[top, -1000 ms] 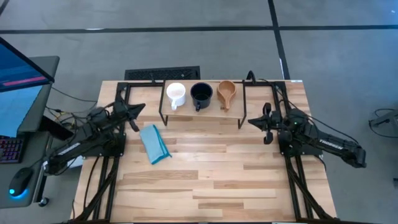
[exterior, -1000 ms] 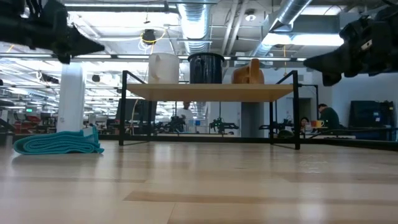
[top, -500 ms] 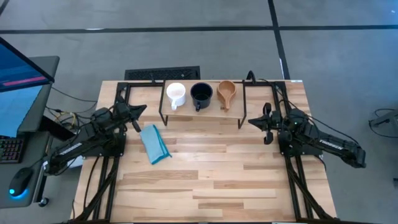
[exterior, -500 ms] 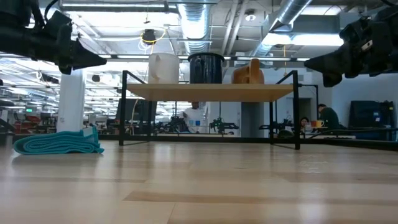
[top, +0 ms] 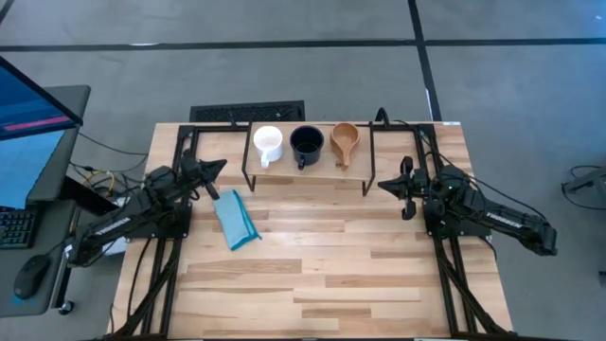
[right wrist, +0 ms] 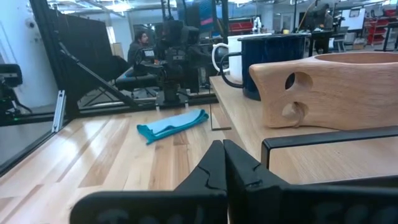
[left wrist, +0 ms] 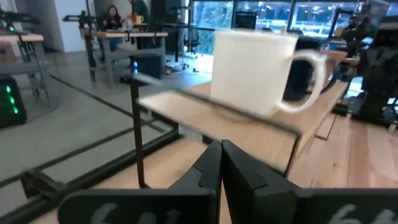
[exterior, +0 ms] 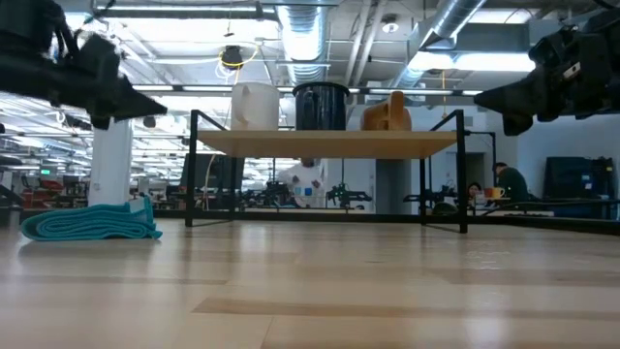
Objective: Stack small to large cups/mugs on shelf
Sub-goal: Return to Home Position
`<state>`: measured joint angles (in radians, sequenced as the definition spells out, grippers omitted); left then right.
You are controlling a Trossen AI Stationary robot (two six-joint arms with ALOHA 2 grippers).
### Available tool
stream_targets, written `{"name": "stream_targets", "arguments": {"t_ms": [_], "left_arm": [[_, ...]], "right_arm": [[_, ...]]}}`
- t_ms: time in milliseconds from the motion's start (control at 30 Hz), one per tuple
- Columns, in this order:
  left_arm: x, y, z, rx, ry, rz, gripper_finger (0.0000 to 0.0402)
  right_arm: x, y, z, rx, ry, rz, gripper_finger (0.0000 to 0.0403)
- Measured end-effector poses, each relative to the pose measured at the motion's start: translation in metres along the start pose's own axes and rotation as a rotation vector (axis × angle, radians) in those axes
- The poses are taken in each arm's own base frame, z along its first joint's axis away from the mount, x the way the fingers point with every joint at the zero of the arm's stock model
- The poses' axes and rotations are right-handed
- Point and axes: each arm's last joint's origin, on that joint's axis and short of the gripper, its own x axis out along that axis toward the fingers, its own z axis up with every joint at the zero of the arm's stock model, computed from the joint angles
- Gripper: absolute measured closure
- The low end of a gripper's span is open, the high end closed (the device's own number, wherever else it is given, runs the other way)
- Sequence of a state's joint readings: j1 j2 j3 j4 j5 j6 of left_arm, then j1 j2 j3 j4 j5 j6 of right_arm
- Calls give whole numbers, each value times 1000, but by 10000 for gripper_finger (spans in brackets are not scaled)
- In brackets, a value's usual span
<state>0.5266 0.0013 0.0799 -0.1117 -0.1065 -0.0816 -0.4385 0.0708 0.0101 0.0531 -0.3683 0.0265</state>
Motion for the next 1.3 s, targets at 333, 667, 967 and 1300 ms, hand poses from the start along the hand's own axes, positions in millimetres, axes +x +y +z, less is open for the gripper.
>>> {"name": "stream_targets", "arguments": {"t_ms": [333,667,967,1300], "left_arm": [[5,0,-8,-4,-59,-19,401],[6,-1,-10,11,-54,-62,401],[6,-1,-11,32,-52,-61,401],[6,-1,-11,31,-50,-62,401]], "right_arm": [[0,0,0,27,1,0,396],[0,0,0,19,1,0,396],[0,0,0,-4,1,0,396],[0,0,0,60,1,0,371]]}}
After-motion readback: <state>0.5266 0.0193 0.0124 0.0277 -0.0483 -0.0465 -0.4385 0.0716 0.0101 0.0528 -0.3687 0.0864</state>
